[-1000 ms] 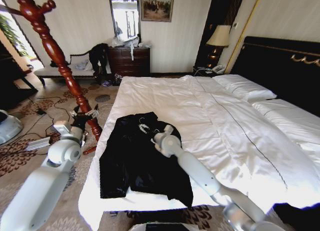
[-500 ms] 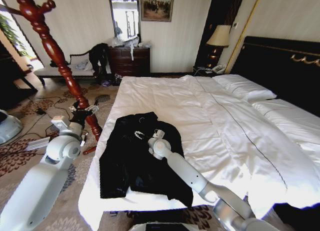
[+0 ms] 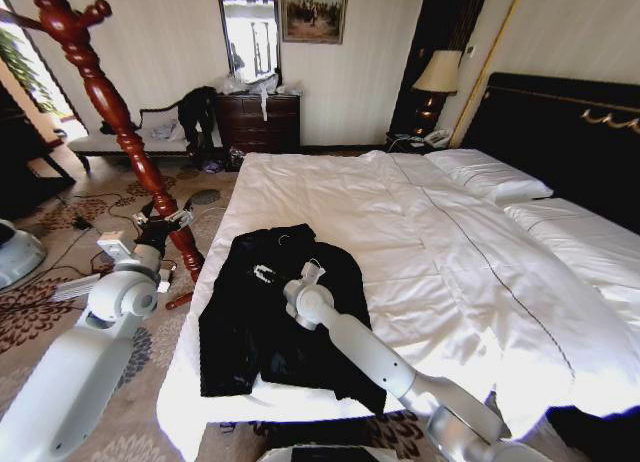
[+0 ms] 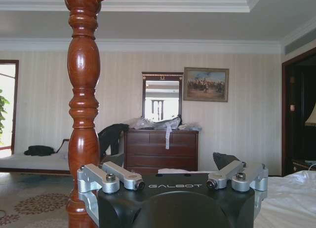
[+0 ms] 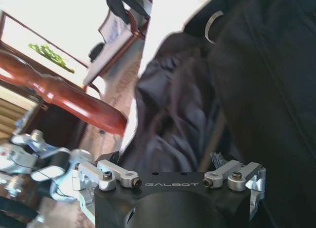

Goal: Pick up the clothes from the bed and hang them on the clothes hanger.

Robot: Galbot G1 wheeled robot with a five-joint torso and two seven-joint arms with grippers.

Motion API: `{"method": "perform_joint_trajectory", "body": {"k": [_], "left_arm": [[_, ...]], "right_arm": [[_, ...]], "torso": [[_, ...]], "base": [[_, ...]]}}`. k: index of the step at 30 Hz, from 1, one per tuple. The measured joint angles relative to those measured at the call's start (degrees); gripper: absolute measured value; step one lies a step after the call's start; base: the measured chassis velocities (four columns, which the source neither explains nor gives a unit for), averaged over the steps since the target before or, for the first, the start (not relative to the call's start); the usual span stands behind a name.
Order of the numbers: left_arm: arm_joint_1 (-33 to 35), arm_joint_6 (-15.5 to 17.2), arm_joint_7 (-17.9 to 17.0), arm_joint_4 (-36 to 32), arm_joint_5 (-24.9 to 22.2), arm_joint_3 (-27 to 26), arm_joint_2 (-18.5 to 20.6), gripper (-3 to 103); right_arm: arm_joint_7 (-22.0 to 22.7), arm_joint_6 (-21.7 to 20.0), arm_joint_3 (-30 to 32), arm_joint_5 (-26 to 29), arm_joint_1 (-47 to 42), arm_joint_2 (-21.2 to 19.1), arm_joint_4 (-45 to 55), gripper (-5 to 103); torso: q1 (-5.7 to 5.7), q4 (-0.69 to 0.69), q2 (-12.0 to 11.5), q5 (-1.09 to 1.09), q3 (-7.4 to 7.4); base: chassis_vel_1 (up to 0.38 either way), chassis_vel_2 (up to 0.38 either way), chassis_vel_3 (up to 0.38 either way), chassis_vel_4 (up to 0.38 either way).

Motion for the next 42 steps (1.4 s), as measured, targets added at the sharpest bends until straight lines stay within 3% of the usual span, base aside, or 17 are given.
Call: {"method": "perform_joint_trajectory", "body": {"k": [7, 15, 26, 31, 38, 42], "left_arm": [[0.85, 0.20, -0.02, -0.40, 0.05, -0.84, -0.01, 100], [1.30, 0.54, -0.23, -0.67, 0.05, -1.50, -0.09, 100], [2.57, 1.09, -0.53, -1.33, 0.12, -2.24, -0.04, 100], [4.06, 1.79, -0.92, -1.48, 0.44, -2.50, -0.16, 100], [9.99, 6.18, -4.49, -2.16, 1.37, -2.92, -1.56, 100], [13.67, 8.29, -6.04, -2.70, 0.07, -3.10, -2.38, 100]], "right_arm": [[-0.86, 0.37, 0.08, -3.28, 4.06, 3.46, -10.29, 100], [-1.65, 0.53, 1.46, -3.36, 6.09, 4.80, -15.10, 100], [-7.92, 1.53, 5.59, -4.60, 10.16, 10.97, -23.98, 100], [-10.61, 1.72, 7.52, -6.47, 11.18, 11.79, -27.78, 100], [-13.93, 2.12, 11.88, -8.71, 13.36, 12.71, -32.03, 100], [-14.75, 2.50, 11.85, -9.23, 12.41, 11.60, -29.49, 100]], "torso": [[0.00, 0.01, 0.00, 0.00, 0.00], [0.00, 0.00, 0.00, 0.00, 0.00], [0.00, 0.01, 0.00, 0.00, 0.01], [0.01, 0.00, 0.00, 0.01, 0.00], [0.01, 0.01, 0.00, 0.00, 0.01], [0.01, 0.04, 0.00, 0.01, 0.00]], "base": [[0.000, 0.000, 0.000, 0.000], [0.000, 0.000, 0.000, 0.000], [0.000, 0.000, 0.000, 0.000], [0.000, 0.000, 0.000, 0.000], [0.000, 0.000, 0.000, 0.000], [0.000, 0.000, 0.000, 0.000]]}}
